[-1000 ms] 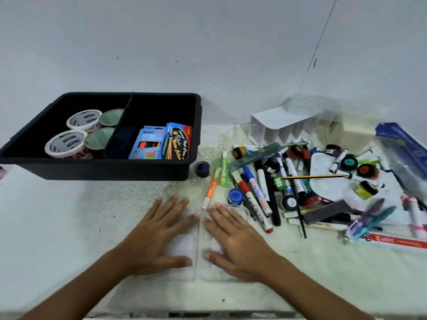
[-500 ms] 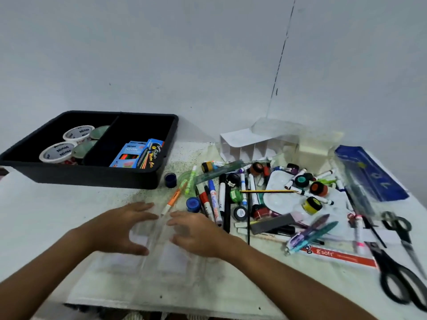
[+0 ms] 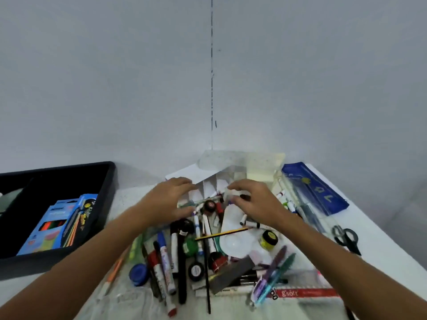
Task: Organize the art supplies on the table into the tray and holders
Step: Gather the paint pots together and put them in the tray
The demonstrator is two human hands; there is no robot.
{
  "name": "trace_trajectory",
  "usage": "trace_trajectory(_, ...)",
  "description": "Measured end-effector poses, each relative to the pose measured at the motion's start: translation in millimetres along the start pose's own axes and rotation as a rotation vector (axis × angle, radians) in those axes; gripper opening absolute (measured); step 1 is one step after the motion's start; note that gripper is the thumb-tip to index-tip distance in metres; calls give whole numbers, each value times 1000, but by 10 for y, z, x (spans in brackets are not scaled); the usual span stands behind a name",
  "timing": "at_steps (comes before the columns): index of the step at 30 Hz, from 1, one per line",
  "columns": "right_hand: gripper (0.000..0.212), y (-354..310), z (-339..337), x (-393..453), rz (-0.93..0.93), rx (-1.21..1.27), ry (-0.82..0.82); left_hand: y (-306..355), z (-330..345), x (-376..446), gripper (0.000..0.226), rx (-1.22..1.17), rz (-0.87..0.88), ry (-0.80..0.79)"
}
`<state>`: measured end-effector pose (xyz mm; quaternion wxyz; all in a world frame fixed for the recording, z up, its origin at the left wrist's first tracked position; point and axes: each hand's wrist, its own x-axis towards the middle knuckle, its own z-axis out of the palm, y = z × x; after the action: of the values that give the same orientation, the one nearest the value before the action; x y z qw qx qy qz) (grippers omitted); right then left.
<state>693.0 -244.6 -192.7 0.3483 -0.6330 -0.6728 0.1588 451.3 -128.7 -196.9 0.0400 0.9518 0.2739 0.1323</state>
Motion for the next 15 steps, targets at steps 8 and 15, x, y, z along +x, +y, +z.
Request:
trace_trajectory(8,55,721,-563,589,137,-277,95,-232,295,1280,74,-139,-18,41)
trace_trajectory(15,68,962,-461,752,244,-423,-39,-259,531,1549,61,-201,-43,29)
